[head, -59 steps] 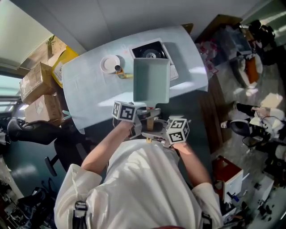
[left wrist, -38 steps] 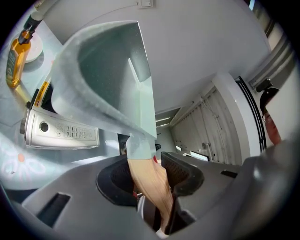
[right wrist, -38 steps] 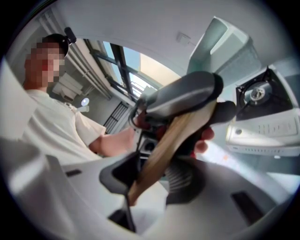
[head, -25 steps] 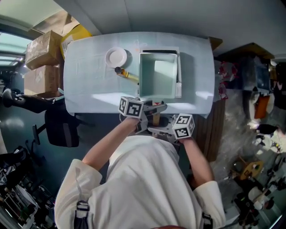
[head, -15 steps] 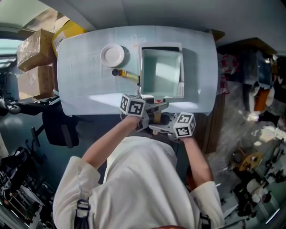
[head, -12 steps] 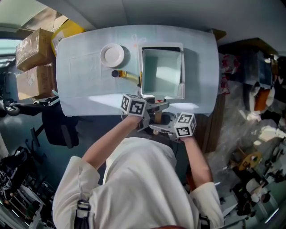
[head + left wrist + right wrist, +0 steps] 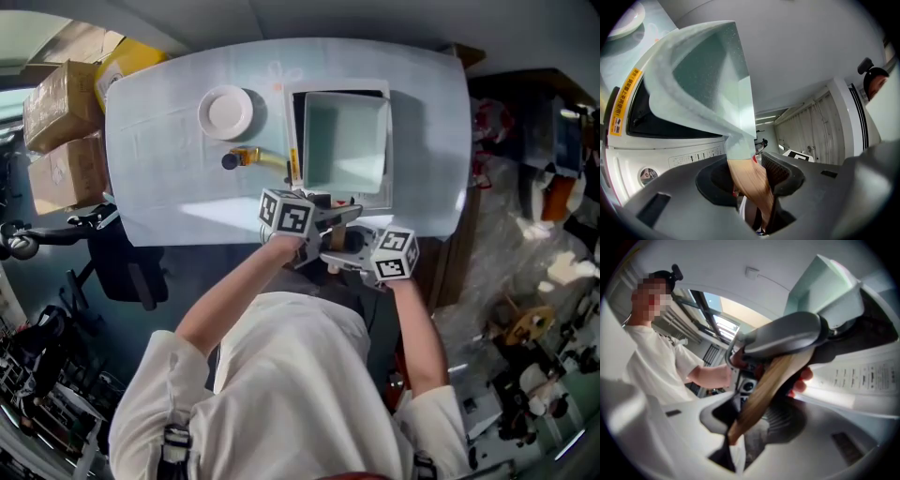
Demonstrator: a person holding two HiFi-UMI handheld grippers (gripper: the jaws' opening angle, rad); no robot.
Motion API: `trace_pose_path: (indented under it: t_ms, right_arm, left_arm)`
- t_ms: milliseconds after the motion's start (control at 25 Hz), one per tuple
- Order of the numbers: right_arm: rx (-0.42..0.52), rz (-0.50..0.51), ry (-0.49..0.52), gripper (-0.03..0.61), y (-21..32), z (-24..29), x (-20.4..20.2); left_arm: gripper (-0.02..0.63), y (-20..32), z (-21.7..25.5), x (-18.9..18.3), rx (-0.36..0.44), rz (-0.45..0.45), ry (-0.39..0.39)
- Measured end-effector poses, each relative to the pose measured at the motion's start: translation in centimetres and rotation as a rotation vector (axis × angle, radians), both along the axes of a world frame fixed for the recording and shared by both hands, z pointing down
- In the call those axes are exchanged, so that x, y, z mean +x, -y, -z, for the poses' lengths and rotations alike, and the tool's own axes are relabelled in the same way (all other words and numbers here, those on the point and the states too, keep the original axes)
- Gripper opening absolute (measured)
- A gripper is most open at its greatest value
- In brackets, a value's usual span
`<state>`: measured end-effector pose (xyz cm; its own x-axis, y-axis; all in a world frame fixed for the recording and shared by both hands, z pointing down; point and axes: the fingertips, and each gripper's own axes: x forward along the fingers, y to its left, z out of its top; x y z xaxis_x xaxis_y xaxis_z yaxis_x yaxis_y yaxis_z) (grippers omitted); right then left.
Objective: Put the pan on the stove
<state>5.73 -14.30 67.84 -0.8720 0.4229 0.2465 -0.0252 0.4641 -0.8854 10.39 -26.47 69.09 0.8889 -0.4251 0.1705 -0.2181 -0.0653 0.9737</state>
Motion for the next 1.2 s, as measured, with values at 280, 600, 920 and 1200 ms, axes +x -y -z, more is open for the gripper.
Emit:
trace_pose_path:
  t_ms: [280, 600, 920, 1200]
  right_arm:
    - [-0.021, 0.005, -0.024, 0.181, 0.8, -1.5, 0.5]
    - [-0.034, 0.024, -0.039, 0.183, 1.7, -3.1, 0.7]
    - [-0.042, 0.040, -0.059, 0.187, 2.1, -4.0, 0.3]
    - [-0.056, 0.046, -0.059, 0.187, 2.2, -4.2, 0.3]
  left_arm:
    - [0.178, 0.6, -2.0, 0.6, -0.028, 0.000, -0.009]
    - [0.179, 1.5, -3.7, 0.5, -0.048, 0.013, 0.001]
    - [0.184, 1.7, -5.0, 0.2, -0.063, 0.007, 0.003]
    - [0.186, 1.7, -5.1, 0.3, -0.057, 0.008, -0.009]
